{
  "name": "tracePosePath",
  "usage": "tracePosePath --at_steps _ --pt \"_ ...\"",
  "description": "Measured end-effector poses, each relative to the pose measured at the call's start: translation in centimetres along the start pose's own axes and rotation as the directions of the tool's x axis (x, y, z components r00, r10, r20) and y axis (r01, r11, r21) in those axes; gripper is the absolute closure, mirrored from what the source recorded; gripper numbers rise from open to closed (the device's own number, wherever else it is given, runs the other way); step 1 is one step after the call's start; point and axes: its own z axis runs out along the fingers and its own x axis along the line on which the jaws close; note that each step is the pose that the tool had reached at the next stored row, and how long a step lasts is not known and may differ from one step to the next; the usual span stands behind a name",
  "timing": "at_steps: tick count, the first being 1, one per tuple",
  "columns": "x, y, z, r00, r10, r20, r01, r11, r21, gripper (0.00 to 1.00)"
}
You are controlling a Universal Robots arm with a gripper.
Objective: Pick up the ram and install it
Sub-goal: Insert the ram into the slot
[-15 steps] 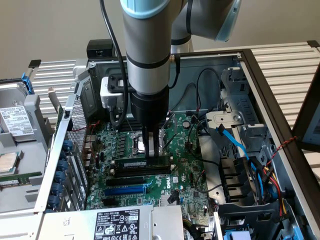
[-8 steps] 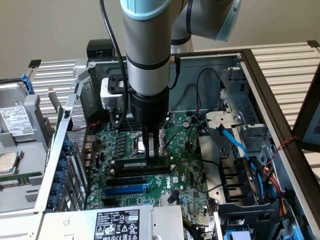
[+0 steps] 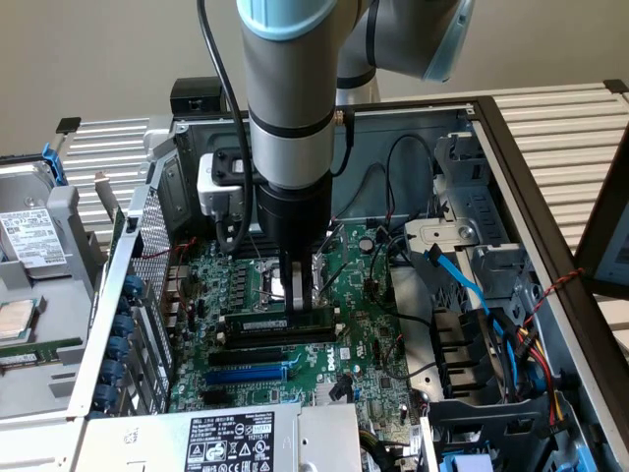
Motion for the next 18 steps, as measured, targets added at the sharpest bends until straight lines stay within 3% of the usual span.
tracePosePath --at_steps 18 --pt "0.01 0.14 0.08 1.0 -0.001 -0.0002 0.001 1.0 -0.0017 0.87"
